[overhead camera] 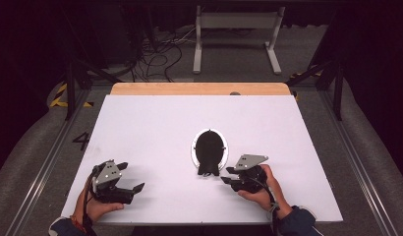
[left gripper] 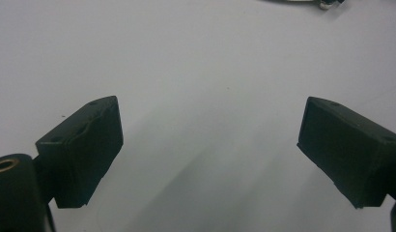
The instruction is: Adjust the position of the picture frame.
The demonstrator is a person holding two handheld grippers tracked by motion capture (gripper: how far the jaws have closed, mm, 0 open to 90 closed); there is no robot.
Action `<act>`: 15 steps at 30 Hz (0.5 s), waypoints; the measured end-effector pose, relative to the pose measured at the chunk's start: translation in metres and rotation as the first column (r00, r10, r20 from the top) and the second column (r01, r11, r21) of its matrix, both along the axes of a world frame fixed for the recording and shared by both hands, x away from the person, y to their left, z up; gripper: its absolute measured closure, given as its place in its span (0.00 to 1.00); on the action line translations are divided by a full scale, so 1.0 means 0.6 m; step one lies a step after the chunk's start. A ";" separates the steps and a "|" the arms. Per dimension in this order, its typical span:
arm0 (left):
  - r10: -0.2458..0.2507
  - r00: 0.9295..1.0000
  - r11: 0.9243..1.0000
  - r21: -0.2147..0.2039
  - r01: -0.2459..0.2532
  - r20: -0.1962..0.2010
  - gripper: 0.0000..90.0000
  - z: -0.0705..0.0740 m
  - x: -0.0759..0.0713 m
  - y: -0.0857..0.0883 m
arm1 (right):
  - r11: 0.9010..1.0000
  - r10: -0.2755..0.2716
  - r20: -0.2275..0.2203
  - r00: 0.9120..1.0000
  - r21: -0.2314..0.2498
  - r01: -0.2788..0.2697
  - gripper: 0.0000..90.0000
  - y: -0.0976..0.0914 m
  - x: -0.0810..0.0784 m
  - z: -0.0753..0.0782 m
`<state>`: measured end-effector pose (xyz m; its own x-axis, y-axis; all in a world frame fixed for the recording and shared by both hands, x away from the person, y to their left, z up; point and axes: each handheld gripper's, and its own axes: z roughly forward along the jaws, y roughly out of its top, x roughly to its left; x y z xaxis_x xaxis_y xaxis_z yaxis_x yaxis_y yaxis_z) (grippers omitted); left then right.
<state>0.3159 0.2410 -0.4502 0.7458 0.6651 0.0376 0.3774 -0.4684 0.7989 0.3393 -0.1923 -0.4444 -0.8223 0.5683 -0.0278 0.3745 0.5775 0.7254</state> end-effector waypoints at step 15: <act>0.013 1.000 1.000 -0.010 -0.013 -0.004 0.10 -0.003 -0.009 0.016 | 0.998 -0.010 -0.063 0.998 -0.069 0.005 0.72 0.035 0.018 -0.009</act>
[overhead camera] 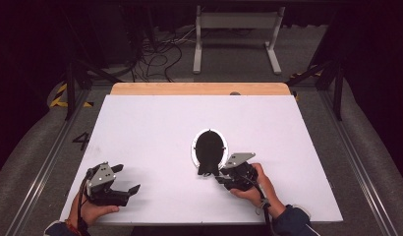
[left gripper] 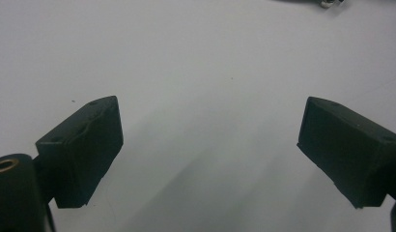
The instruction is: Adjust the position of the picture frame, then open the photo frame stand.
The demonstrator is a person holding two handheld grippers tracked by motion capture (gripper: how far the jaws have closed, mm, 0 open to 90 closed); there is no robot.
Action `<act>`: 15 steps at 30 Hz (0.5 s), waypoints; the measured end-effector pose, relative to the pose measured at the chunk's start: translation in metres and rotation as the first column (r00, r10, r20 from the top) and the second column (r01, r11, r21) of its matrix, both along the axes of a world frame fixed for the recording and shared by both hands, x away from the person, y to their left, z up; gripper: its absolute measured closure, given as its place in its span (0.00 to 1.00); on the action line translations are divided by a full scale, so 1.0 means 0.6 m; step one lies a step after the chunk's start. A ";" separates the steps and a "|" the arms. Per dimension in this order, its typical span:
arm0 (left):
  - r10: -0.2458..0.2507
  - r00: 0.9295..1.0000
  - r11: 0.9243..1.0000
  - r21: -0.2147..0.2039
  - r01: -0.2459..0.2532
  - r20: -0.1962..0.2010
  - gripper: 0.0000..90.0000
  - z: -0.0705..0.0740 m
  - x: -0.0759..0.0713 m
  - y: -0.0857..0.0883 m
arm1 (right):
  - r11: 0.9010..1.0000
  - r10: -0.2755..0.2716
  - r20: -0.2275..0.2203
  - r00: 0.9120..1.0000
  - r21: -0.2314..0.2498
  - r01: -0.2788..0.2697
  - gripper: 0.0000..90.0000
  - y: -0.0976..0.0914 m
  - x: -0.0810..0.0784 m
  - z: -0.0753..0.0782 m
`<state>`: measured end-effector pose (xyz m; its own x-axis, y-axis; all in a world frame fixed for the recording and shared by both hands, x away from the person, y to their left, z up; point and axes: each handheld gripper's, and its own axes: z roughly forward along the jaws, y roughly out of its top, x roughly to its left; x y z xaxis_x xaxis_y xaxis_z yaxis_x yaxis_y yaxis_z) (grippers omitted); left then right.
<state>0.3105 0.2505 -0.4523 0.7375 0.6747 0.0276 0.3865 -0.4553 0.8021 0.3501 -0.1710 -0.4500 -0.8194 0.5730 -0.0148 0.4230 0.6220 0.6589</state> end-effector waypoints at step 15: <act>-0.009 1.000 1.000 0.006 0.009 -0.007 0.11 -0.005 0.004 -0.009 | 0.999 -0.017 -0.043 0.999 0.035 0.018 0.78 0.002 0.007 0.000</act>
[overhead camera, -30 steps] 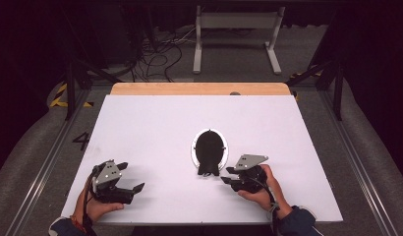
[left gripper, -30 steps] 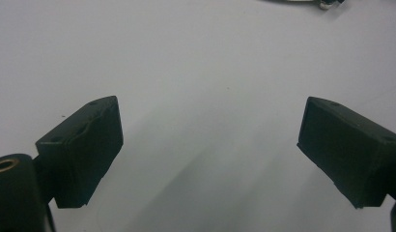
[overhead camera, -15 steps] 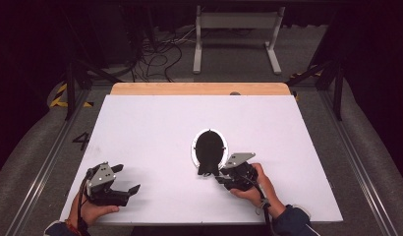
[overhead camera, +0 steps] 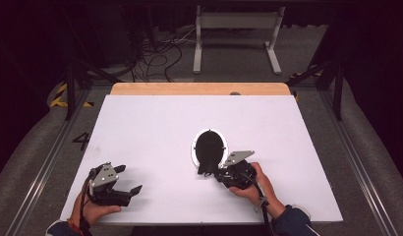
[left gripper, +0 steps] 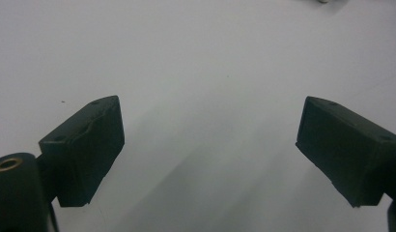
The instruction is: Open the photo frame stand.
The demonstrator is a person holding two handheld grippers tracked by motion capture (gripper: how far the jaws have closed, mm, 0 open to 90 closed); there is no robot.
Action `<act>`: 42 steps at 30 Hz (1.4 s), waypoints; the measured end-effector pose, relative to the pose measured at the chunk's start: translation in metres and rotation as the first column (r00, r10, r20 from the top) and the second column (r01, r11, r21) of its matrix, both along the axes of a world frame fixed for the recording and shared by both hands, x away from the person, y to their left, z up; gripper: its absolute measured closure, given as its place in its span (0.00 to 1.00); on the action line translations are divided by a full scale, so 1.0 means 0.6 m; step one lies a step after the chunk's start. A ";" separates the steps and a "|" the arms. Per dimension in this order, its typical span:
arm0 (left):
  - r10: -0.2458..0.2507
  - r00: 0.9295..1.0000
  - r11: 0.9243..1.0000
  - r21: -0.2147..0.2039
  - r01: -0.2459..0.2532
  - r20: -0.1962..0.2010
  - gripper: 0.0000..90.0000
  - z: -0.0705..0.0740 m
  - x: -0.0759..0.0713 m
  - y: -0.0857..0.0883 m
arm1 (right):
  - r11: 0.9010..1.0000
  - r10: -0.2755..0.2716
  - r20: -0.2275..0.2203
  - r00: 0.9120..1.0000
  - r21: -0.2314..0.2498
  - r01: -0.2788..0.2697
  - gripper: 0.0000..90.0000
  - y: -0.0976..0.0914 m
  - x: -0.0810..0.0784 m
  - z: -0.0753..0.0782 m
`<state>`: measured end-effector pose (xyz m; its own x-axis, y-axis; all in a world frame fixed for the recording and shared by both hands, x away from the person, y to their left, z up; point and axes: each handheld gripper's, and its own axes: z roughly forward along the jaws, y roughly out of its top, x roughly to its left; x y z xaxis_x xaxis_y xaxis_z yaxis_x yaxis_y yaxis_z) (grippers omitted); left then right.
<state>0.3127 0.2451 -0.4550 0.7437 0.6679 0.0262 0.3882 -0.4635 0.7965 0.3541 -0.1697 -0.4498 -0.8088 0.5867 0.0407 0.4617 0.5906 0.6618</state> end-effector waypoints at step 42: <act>-0.119 0.993 0.990 0.075 0.121 -0.027 0.13 -0.003 0.062 -0.105 | 0.796 -0.075 -0.468 0.880 0.504 0.336 0.60 -0.039 0.075 -0.030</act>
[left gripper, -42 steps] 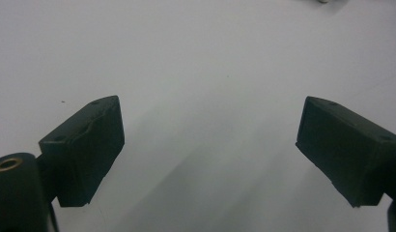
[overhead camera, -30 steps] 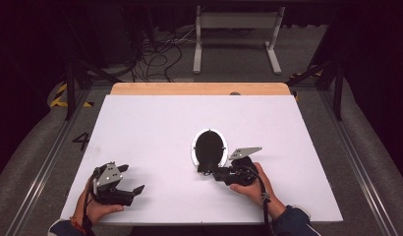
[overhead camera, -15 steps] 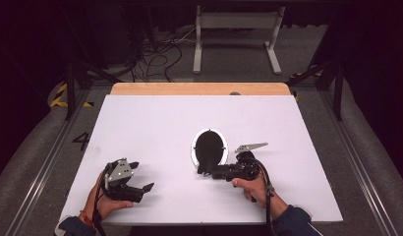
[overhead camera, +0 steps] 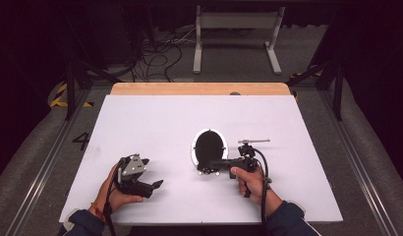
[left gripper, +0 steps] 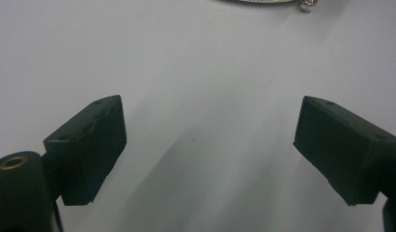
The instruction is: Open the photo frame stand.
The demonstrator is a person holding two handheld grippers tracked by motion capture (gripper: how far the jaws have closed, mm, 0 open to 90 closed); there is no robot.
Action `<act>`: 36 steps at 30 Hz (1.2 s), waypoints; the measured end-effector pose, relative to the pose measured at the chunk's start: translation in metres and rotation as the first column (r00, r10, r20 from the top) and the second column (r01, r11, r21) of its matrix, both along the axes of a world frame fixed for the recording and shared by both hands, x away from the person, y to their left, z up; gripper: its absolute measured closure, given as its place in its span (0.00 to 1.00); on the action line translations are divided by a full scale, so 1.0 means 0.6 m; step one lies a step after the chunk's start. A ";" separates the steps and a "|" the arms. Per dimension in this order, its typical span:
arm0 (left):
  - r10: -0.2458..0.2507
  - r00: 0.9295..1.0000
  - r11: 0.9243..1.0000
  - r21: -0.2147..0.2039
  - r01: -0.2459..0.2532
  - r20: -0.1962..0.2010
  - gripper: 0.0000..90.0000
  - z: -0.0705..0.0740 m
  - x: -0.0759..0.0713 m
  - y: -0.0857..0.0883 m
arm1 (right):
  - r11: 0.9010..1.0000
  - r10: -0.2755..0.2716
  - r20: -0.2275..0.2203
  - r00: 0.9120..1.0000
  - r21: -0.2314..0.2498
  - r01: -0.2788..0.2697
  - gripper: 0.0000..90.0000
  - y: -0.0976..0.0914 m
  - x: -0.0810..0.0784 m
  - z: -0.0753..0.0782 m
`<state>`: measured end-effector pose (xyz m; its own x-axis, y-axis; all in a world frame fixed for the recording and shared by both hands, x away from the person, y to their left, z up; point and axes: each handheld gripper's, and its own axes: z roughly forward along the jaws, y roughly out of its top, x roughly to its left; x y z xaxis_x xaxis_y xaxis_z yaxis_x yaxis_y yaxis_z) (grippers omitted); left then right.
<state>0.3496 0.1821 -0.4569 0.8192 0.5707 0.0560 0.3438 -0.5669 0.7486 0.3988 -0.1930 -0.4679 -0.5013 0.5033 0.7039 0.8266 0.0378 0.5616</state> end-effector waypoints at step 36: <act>-0.118 0.974 0.975 -0.208 0.077 -0.191 0.25 -0.006 0.164 -0.122 | 0.992 0.125 0.206 0.971 -0.037 -0.120 0.74 0.010 0.015 0.010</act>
